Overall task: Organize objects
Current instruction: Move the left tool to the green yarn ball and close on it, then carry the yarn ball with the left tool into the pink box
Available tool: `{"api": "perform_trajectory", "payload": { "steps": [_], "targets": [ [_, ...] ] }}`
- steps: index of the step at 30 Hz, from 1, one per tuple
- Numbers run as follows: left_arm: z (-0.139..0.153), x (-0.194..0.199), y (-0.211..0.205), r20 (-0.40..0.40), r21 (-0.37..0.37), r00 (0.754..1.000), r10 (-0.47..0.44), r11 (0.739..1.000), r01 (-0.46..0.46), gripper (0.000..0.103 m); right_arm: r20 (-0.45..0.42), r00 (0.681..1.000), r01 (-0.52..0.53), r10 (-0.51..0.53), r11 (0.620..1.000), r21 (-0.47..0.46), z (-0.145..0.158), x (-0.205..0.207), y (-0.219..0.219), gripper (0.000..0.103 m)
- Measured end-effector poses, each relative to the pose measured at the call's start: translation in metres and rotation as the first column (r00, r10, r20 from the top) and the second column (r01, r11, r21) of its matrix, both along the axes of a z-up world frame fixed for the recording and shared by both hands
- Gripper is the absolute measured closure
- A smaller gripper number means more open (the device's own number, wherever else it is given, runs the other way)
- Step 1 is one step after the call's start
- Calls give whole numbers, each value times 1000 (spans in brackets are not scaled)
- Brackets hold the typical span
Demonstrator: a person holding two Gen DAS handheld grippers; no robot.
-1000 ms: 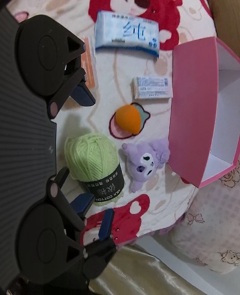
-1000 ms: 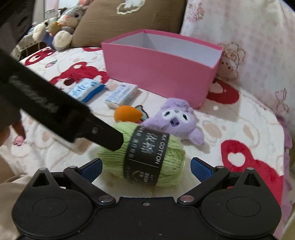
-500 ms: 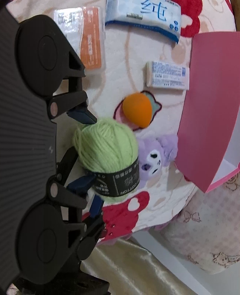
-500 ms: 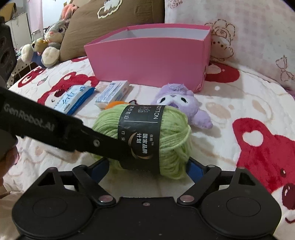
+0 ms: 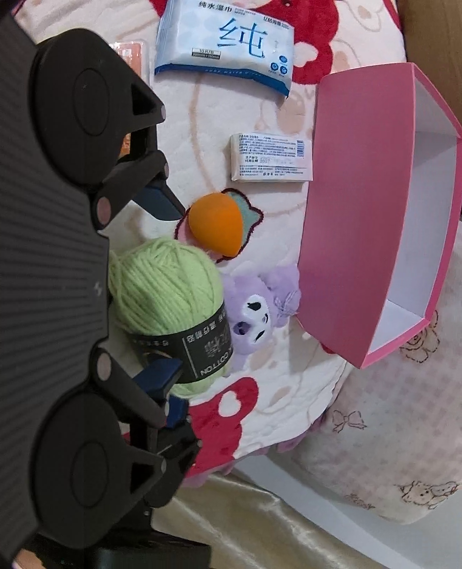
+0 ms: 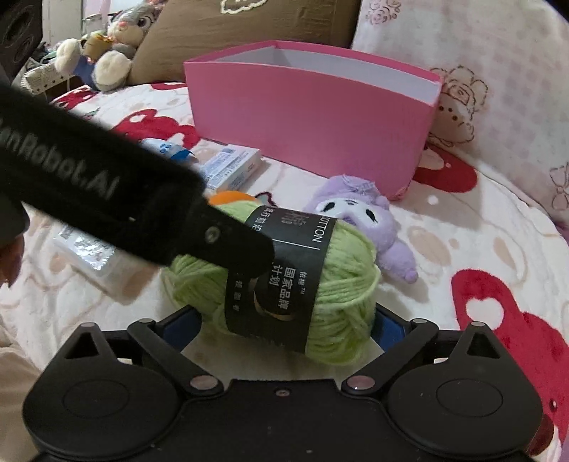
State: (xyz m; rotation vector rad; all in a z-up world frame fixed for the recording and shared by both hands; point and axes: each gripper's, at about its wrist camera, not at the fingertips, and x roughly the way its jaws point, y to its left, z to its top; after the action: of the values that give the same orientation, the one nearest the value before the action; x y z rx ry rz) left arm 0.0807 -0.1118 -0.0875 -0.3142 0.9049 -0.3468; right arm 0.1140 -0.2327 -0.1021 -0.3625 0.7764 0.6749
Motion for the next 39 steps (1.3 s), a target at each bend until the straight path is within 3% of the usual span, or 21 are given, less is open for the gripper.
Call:
{"api": "perform_trajectory", "payload": {
  "steps": [2,5,9,14,19,27,32,39],
  "targets": [
    [-5,2,0,-22,-36,1000,-13,999,12,38,-35,999,36,-34,998,60,3,1,-5,3],
    [-10,3,-2,-52,-84,998,-23,996,19,41,-95,992,92,-79,986,140,4,6,-14,5],
    [-10,-3,-4,-35,-81,999,-37,996,34,42,-106,990,110,-95,984,140,1,3,-15,15],
    [0,-10,-4,-6,-86,998,-66,994,65,43,-94,990,121,-108,982,145,9,-7,-16,20],
    [22,-21,-2,28,-66,995,-94,993,95,43,-44,994,101,-96,986,132,29,-19,-14,20],
    [70,-35,12,72,-110,990,-125,985,132,43,11,995,98,-100,990,106,77,-37,-10,17],
    [99,-40,10,54,-19,988,-142,989,143,43,48,995,82,-87,992,95,108,-46,2,17],
    [142,-35,33,108,-55,986,-124,990,131,43,92,991,83,-94,989,119,151,-42,16,18]
  ]
}}
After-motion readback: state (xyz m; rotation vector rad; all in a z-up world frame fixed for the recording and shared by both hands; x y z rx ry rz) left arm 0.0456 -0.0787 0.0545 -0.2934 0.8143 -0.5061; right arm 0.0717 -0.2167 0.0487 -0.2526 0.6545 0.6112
